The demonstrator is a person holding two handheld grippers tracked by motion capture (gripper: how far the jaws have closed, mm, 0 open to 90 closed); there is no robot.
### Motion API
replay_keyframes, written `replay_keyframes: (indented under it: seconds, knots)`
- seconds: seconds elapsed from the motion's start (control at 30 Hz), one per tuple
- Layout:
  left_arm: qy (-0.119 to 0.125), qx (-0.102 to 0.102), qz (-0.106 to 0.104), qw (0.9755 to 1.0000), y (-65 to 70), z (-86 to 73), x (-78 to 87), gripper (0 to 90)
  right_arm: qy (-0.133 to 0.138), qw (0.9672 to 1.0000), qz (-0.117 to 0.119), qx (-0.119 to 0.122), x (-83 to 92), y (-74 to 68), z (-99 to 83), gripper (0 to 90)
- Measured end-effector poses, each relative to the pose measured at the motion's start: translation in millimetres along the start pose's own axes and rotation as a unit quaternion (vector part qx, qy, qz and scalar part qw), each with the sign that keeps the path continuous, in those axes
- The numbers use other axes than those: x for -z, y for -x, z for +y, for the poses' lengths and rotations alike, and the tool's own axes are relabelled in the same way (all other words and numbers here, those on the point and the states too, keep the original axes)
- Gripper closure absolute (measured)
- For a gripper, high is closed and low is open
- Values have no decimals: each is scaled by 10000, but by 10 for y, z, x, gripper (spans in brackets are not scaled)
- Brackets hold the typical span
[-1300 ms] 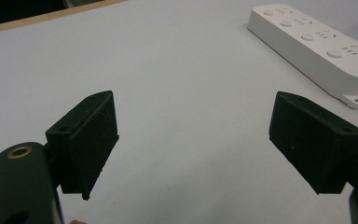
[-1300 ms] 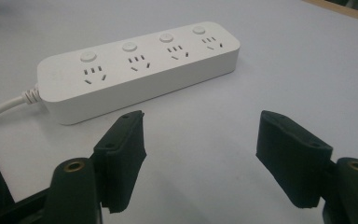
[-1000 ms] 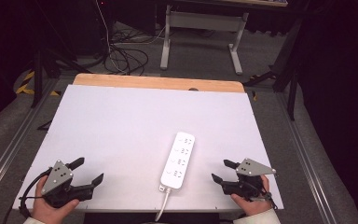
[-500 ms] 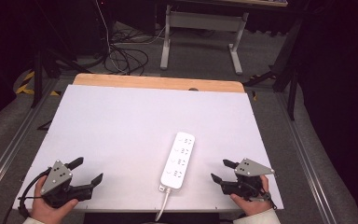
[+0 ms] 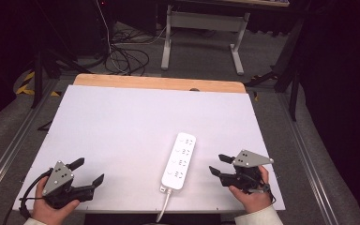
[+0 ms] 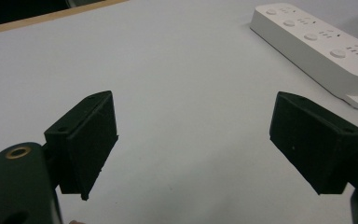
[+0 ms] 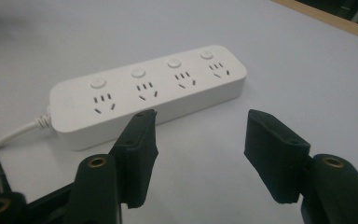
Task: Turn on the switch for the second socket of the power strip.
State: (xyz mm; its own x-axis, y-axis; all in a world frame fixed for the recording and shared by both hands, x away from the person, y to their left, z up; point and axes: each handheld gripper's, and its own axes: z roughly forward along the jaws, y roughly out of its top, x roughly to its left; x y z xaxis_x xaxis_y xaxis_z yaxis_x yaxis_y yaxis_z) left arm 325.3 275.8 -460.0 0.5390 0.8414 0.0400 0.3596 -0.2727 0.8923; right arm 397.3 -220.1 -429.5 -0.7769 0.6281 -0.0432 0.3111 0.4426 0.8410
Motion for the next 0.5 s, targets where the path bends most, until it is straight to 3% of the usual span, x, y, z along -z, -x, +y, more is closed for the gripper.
replay_keyframes:
  seconds: [0.13,0.5]
  knots:
    - [-7,-3,6,10000,0,-1,-1,157,-8,9999,167,30,-63,-12,124,444]
    - [-16,1,-6,10000,1,-3,-5,157,-75,9992,342,203,-245,-94,328,445]
